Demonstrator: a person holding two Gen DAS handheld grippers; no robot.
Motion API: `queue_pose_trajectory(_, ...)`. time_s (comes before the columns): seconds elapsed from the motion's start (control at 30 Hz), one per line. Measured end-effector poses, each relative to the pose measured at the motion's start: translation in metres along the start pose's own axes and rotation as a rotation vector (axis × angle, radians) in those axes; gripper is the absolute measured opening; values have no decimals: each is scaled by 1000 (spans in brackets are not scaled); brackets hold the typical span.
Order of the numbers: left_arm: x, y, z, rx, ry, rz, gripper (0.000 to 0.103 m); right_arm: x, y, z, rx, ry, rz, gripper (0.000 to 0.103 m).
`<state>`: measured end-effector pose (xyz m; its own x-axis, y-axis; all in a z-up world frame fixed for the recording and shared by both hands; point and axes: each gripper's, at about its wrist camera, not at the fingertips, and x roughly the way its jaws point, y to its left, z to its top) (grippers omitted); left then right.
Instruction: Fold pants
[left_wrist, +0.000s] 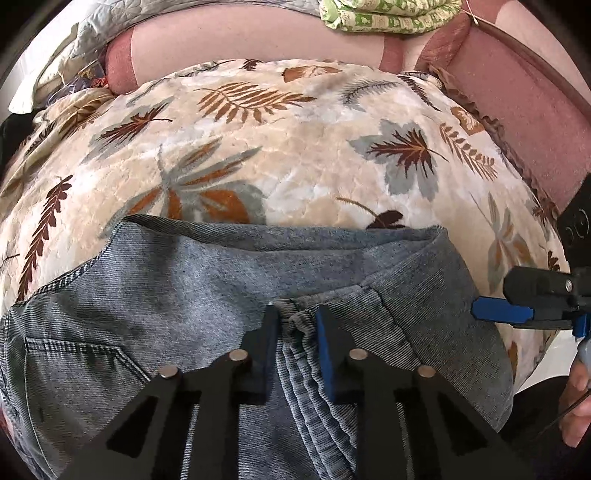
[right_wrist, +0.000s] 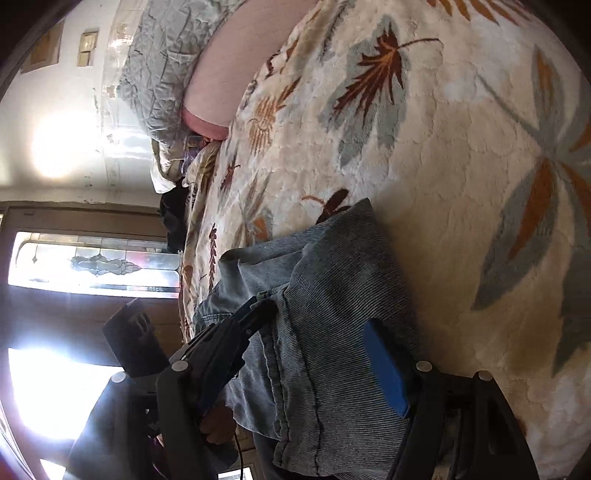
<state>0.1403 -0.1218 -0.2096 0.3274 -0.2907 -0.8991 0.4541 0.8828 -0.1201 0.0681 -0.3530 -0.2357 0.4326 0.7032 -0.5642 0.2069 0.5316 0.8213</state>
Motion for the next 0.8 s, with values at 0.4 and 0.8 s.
queue_pose_trajectory(0.4, 14, 3, 27, 47, -39, 79, 16, 2, 20, -4, -101, 17, 76, 73)
queue_pose_trajectory(0.8, -45, -4, -19, 16, -130, 89, 30, 19, 13, -13, -132, 107, -63, 68)
